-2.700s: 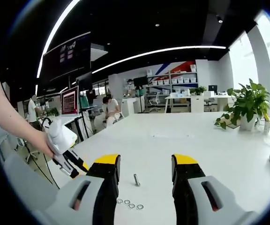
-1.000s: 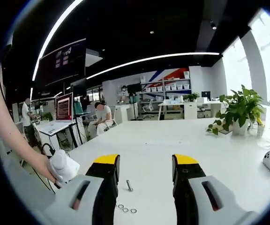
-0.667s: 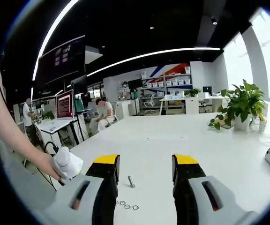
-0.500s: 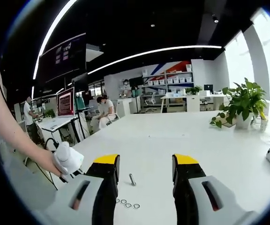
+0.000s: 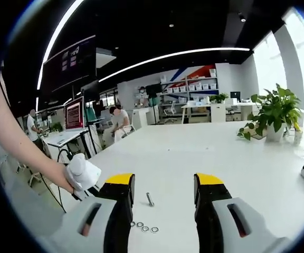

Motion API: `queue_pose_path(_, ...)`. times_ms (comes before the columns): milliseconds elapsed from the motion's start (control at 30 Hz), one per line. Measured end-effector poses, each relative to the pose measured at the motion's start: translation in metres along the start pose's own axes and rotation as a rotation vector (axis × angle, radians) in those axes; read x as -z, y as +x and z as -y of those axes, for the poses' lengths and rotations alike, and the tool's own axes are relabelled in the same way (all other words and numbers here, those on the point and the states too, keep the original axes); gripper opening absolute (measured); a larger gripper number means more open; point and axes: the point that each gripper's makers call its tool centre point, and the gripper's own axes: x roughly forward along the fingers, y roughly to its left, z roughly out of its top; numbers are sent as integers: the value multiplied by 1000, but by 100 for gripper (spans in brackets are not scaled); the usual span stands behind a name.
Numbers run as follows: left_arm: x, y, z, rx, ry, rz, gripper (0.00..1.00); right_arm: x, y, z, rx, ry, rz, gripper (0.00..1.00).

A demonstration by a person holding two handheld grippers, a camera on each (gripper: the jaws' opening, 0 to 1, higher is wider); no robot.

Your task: Place the washer onto the threaded stud by aligning its center hole with the stud, sliding it down to the base, and recovering from edge contact or off-axis alignment until the washer reaches the visible bottom stop.

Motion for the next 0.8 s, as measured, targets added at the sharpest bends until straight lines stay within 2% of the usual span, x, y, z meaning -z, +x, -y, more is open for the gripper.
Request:
queue_pose_path(167,4,3,2,11,21,-26,32,0,0,1,2,6,0,47)
queue_pose_path(567,1,6,4,16,40,-48,30,-1,-1,2,3,17,4,47)
queue_pose_path(800,1,6,2,17,78,-63,28,0,0,3,2,29,1,47)
